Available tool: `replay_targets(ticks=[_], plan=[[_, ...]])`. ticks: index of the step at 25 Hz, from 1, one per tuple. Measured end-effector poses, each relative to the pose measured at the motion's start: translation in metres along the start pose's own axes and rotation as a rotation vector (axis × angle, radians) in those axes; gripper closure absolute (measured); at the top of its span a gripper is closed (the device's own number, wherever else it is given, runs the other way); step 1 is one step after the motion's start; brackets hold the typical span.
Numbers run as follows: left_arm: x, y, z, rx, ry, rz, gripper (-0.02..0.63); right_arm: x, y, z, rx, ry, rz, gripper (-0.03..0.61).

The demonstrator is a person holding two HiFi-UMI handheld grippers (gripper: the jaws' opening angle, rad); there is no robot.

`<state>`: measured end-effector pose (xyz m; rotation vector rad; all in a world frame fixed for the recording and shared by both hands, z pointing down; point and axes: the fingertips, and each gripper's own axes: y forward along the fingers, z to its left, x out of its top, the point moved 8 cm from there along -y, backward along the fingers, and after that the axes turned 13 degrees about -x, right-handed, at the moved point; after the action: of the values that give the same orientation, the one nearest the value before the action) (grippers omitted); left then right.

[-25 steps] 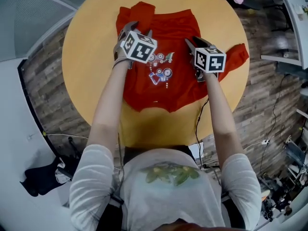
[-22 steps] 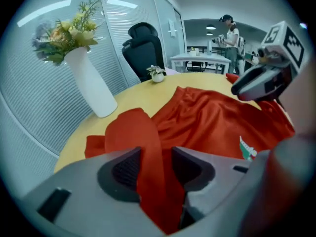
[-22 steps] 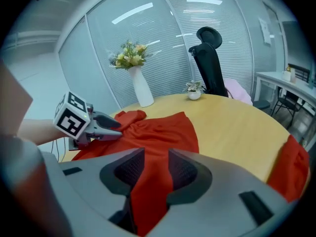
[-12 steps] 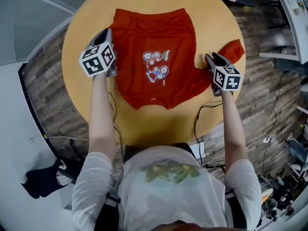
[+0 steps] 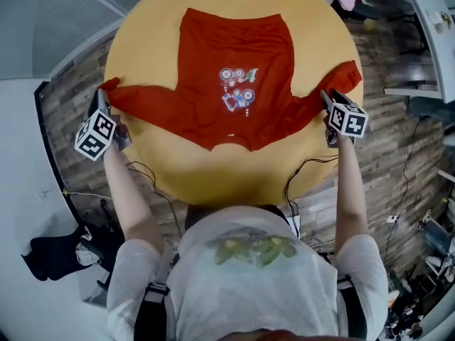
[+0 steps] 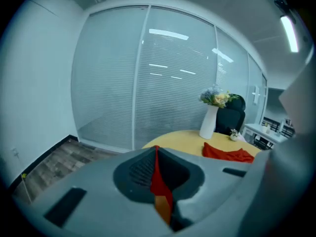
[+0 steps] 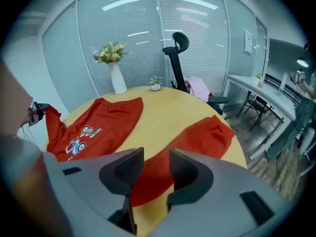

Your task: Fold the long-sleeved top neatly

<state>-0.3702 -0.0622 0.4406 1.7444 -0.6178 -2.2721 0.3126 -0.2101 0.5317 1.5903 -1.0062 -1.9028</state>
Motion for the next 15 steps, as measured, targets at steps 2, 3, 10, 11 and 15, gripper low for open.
replay_targets(ticks=[2,3,10,11,15], plan=[[-0.009,-0.028,0.02,0.055,-0.032,-0.009,0.601,-0.004,0.0,-0.003,-0.012,0.003,0.009,0.422],[-0.016,-0.04,0.028,0.072,-0.049,-0.011,0.601,-0.007,0.0,-0.004,-0.016,0.008,0.016,0.419],[-0.055,-0.075,0.033,0.113,-0.119,-0.012,0.601,-0.003,0.007,-0.018,-0.111,0.108,0.006,0.385],[-0.057,-0.075,0.03,0.109,-0.124,-0.015,0.601,0.002,0.009,-0.021,-0.13,0.127,-0.001,0.383],[-0.059,-0.072,0.014,0.093,-0.137,-0.013,0.601,0.011,0.029,-0.031,-0.189,0.22,0.043,0.383]])
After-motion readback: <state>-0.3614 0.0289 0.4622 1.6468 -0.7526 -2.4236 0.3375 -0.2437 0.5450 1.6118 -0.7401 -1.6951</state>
